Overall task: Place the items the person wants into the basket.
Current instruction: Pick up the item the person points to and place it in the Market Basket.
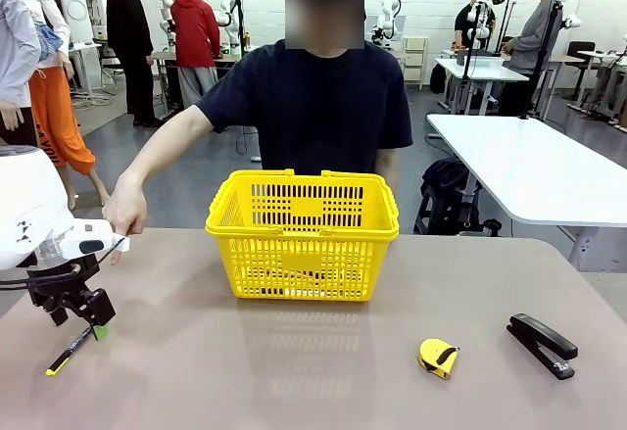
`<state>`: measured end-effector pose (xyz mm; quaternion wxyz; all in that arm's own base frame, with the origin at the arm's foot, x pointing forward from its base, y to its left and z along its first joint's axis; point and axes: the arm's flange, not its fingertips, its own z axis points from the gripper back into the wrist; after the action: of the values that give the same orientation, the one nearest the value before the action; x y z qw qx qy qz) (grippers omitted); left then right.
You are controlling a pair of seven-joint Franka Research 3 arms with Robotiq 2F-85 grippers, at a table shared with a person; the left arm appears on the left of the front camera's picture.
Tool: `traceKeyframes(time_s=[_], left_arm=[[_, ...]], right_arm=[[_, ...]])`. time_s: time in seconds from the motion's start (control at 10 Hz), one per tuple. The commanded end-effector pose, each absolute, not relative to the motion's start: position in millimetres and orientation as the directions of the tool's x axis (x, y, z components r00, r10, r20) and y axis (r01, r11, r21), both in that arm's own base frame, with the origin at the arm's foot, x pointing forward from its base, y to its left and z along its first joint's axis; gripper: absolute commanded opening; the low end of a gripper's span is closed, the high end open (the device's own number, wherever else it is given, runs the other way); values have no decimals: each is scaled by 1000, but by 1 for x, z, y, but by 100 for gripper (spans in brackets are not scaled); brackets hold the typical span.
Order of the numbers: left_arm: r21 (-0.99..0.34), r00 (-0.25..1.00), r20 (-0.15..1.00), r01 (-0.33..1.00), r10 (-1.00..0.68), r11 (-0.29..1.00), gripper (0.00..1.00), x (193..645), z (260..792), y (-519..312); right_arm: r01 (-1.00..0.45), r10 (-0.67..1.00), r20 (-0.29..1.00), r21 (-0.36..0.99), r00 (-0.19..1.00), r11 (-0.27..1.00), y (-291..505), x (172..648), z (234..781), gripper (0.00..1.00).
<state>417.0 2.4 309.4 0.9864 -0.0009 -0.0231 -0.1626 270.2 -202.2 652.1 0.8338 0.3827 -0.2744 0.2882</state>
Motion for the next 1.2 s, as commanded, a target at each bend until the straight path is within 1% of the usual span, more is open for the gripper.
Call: traceKeyframes(time_s=[0.0,0.1,0.2,0.3,0.4,0.5,0.6,0.9,1.1], left_arm=[[-7,938,80,338,-336,941,100,307,276,5],[-9,936,92,342,-340,940,100,306,275,5],[-11,929,106,356,-353,934,46,305,276,4],[-5,928,107,361,-358,933,46,305,277,5],[-6,927,107,362,-359,932,0,306,277,6],[-6,927,107,362,-359,932,43,305,276,6],[-6,927,107,362,-359,932,0,305,276,6],[-7,928,101,362,-359,932,1,305,276,6],[-6,929,93,360,-358,933,0,307,276,6]], right_arm=[[-694,261,688,479,677,537,-202,271,653,100],[-694,261,688,479,677,537,-202,271,653,100],[-694,261,688,479,677,537,-202,271,653,100],[-694,261,688,479,677,537,-202,271,653,100],[-694,261,688,479,677,537,-202,271,653,100],[-694,261,688,479,677,537,-202,271,653,100],[-694,261,688,479,677,537,-202,271,653,100],[-694,261,688,479,677,537,-202,271,653,100],[-694,261,688,479,677,537,-202,271,653,100]])
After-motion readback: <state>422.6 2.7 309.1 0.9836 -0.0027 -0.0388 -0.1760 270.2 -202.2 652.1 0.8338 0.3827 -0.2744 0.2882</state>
